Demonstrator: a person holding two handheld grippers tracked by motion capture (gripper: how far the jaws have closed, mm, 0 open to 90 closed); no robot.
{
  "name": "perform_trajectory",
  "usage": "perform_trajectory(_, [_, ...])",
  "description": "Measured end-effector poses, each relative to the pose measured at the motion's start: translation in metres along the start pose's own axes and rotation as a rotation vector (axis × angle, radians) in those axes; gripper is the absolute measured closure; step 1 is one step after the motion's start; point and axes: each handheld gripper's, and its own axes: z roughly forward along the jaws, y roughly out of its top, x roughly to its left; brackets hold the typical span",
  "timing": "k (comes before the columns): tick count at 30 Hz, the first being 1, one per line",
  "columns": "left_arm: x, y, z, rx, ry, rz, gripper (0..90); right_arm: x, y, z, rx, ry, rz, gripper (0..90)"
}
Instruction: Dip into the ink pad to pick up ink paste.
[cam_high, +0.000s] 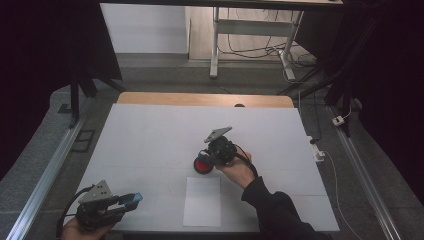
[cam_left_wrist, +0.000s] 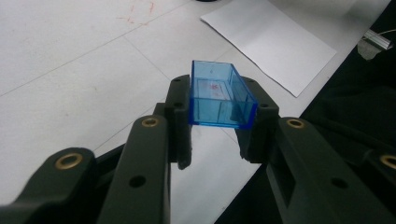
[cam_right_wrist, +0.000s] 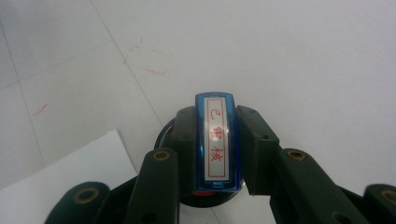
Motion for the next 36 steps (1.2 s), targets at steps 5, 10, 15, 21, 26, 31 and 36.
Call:
perform_trajectory(5, [-0.001,0.0,0.0,0.004,0.004,0.002,68.5,0.001,0.003,0.003,0.01,-0.001,0.013,70.9])
perform_trajectory(10, [-0.001,0.0,0.001,0.005,0.005,0.003,68.5,0.001,0.005,0.005,0.018,-0.001,0.031,71.1])
perform_trajectory(15, [-0.001,0.001,0.001,0.006,0.004,0.005,68.5,0.008,0.006,0.005,0.027,-0.037,-0.014,71.1])
perform_trajectory(21, [-0.001,0.001,0.001,0.006,0.003,0.006,68.5,0.003,0.003,0.005,0.008,-0.01,0.032,71.0])
perform_trajectory(26, [-0.001,0.001,0.001,0.007,0.003,0.005,68.5,-0.005,-0.001,0.005,-0.019,0.03,0.078,71.0])
perform_trajectory(31, [-0.001,0.001,0.001,0.008,0.002,0.005,68.5,-0.007,-0.003,0.005,-0.02,0.036,0.093,71.0])
perform_trajectory(36, [-0.001,0.001,0.001,0.009,0.001,0.005,68.5,0.003,0.0,0.005,-0.004,-0.01,0.031,70.9])
